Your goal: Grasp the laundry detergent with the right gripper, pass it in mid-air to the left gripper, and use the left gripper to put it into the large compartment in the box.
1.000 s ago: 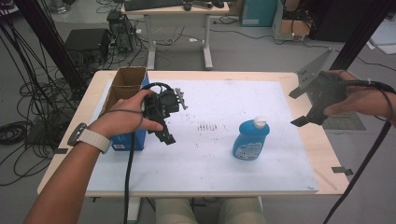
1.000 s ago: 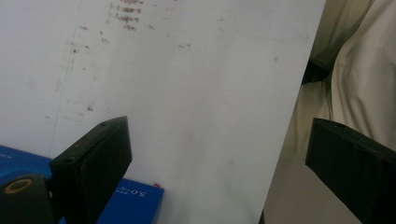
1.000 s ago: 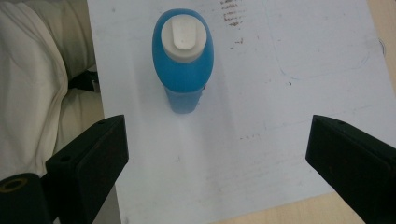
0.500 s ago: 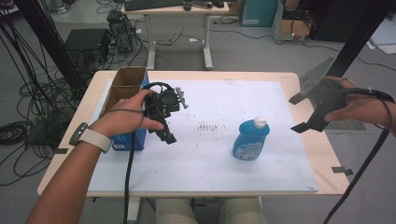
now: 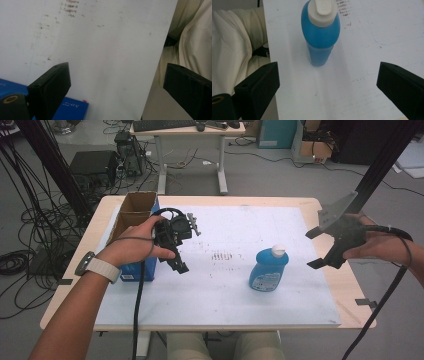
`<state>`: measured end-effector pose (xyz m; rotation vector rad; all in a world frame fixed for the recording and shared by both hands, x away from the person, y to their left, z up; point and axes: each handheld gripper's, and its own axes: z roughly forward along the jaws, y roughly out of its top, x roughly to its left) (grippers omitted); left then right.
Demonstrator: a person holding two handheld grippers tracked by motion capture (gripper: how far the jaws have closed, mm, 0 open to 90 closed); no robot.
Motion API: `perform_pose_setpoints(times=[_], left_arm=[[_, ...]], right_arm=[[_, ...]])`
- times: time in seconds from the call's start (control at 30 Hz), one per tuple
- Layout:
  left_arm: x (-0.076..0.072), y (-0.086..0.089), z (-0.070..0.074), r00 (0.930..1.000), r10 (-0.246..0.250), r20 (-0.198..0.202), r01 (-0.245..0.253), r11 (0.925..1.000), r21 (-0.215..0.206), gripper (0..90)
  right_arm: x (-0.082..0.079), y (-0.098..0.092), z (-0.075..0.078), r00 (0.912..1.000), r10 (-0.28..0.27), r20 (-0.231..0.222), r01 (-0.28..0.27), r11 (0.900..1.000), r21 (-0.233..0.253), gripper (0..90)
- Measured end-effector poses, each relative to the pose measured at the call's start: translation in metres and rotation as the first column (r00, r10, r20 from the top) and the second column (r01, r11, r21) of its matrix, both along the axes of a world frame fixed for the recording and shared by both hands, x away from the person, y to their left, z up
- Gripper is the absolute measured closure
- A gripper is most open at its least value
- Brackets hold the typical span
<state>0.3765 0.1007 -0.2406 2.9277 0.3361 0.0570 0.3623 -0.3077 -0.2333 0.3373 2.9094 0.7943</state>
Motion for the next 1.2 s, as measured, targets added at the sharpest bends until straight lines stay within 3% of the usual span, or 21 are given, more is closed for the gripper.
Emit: perform_pose_setpoints(times=[0.3, 0.47, 0.5, 0.53, 0.6, 0.67, 0.7, 0.73, 0.93, 1.0, 1.2], left_arm=[[0.001, 0.000, -0.002, 1.0000, 0.004, -0.001, -0.004, 1.0000, -0.004, 7.8], [0.001, -0.001, -0.002, 1.0000, 0.003, 0.003, -0.003, 1.0000, -0.007, 7.8], [0.001, -0.001, -0.003, 1.0000, 0.004, -0.005, -0.004, 0.9999, -0.010, 7.8], [0.001, -0.001, -0.003, 1.0000, 0.006, -0.005, -0.006, 0.9999, -0.010, 7.8], [0.001, -0.001, -0.002, 1.0000, 0.005, 0.001, -0.005, 1.0000, -0.006, 7.8], [0.001, -0.001, -0.002, 1.0000, 0.005, 0.000, -0.005, 1.0000, -0.007, 7.8], [0.002, -0.001, -0.002, 1.0000, 0.007, 0.000, -0.007, 1.0000, -0.007, 7.8], [0.002, -0.001, -0.002, 1.0000, 0.007, 0.000, -0.007, 1.0000, -0.007, 7.9], [0.002, -0.002, -0.002, 1.0000, 0.008, 0.002, -0.008, 0.9999, -0.007, 7.9], [0.002, -0.001, -0.003, 1.0000, 0.007, -0.002, -0.007, 0.9998, -0.018, 7.9], [0.003, -0.002, -0.002, 0.9999, 0.011, -0.001, -0.011, 0.9999, -0.006, 7.9]], right_arm=[[0.003, 0.000, -0.021, 0.9996, 0.006, -0.026, -0.005, 1.000, 0.029, 4.9], [0.006, -0.001, -0.031, 0.9994, 0.033, -0.011, -0.033, 0.998, 0.057, 4.9], [0.005, -0.002, -0.032, 0.9995, 0.012, -0.027, -0.011, 0.999, 0.053, 5.0], [0.008, -0.002, -0.036, 0.9988, 0.049, 0.006, -0.049, 0.996, 0.079, 4.7], [0.009, -0.002, -0.038, 0.9981, 0.060, 0.018, -0.061, 0.994, 0.087, 5.3], [0.009, -0.002, -0.041, 0.9986, 0.051, 0.015, -0.052, 0.994, 0.092, 6.3], [0.006, -0.002, -0.041, 0.9998, 0.018, -0.006, -0.017, 0.996, 0.084, 5.9], [0.009, -0.001, -0.044, 0.9987, 0.046, 0.022, -0.048, 0.994, 0.103, 5.7], [0.010, -0.001, -0.052, 0.9990, 0.042, 0.014, -0.043, 0.993, 0.112, 5.1], [0.013, 0.000, -0.057, 0.9975, 0.061, 0.036, -0.065, 0.989, 0.136, 5.0], [0.015, -0.001, -0.063, 0.9965, 0.074, 0.039, -0.079, 0.987, 0.140, 6.0]])
